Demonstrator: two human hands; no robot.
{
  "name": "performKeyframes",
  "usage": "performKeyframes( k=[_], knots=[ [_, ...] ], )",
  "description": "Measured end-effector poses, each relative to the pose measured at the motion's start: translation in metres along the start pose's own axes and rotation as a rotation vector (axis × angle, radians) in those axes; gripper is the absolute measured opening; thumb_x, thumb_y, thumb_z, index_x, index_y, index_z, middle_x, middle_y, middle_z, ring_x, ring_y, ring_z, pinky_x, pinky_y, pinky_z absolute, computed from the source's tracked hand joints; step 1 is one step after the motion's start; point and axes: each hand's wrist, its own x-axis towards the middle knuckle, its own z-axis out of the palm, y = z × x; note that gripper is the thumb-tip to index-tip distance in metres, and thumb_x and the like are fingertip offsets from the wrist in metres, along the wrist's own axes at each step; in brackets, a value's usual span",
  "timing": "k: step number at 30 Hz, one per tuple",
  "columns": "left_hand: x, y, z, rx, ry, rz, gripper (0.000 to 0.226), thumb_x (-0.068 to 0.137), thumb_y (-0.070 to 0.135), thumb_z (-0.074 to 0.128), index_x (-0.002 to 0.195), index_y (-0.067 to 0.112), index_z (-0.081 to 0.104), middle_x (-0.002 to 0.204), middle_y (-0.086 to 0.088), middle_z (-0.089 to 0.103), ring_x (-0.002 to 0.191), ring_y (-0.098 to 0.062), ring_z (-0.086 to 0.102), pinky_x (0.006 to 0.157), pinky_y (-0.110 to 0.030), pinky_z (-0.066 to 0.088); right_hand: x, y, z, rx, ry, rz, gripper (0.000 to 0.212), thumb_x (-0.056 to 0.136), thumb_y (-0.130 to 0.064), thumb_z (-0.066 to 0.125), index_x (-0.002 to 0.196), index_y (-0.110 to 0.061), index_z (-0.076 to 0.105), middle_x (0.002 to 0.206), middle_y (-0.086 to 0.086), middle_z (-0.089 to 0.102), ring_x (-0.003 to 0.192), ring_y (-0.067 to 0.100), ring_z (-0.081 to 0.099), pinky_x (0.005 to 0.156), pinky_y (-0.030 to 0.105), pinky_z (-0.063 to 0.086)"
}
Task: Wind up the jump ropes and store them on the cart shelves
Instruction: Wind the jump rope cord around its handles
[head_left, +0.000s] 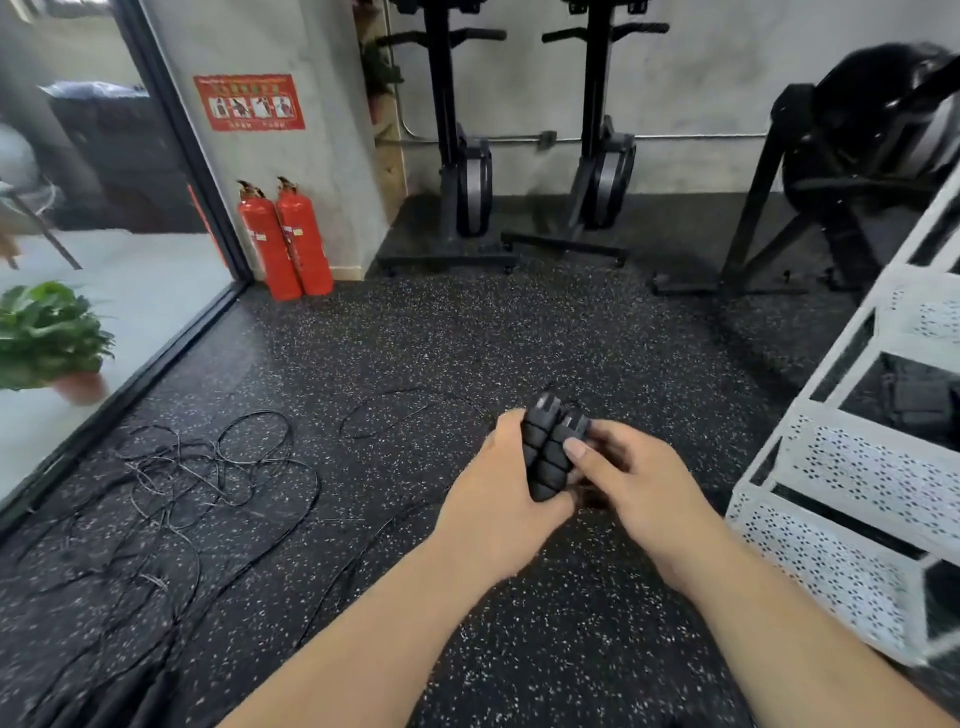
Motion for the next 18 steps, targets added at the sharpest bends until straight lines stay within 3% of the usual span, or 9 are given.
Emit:
performKeyframes(
  k=[5,10,14,18],
  knots=[
    [0.016,-0.006,-0.002,0.071,0.069,0.020,0.072,0.082,0.056,0.075,0.141,0.046,0.035,0.127,0.018,0.061,0.103,-0.012,0.068,0.087,-0.045,0.059,0.017,0.006,0.009,0.027,0.101,-0.003,0.019,0.102,-0.025,0.070,0.121,-0.027,0.074,0.105,-0.004,0.081,0.098,0.015,0.077,0.086,0.031,0.063],
    [0.021,-0.015,-0.006,0.149,0.044,0.039,0.072,0.089,0.053,0.073,0.146,0.044,0.030,0.133,0.016,0.057,0.103,-0.019,0.068,0.088,-0.045,0.058,0.021,0.010,0.013,-0.030,0.088,-0.011,0.020,0.101,-0.025,0.073,0.120,-0.031,0.074,0.110,-0.009,0.079,0.106,0.011,0.074,0.098,0.044,0.060],
    [0.019,-0.025,-0.010,0.241,0.048,0.089,0.073,0.091,0.053,0.071,0.149,0.037,0.030,0.134,0.011,0.054,0.113,-0.020,0.060,0.096,-0.046,0.054,0.017,0.013,0.022,-0.075,0.072,-0.038,0.018,0.099,-0.027,0.075,0.117,-0.031,0.074,0.108,-0.010,0.079,0.105,0.011,0.074,0.099,0.050,0.059],
    [0.015,-0.033,-0.020,0.419,0.104,0.132,0.074,0.094,0.051,0.070,0.153,0.034,0.029,0.133,0.005,0.052,0.121,-0.024,0.056,0.102,-0.046,0.051,0.010,0.009,0.029,-0.168,0.050,-0.062,0.017,0.096,-0.038,0.074,0.113,-0.033,0.074,0.104,-0.014,0.079,0.102,0.006,0.073,0.099,0.048,0.057]
  ],
)
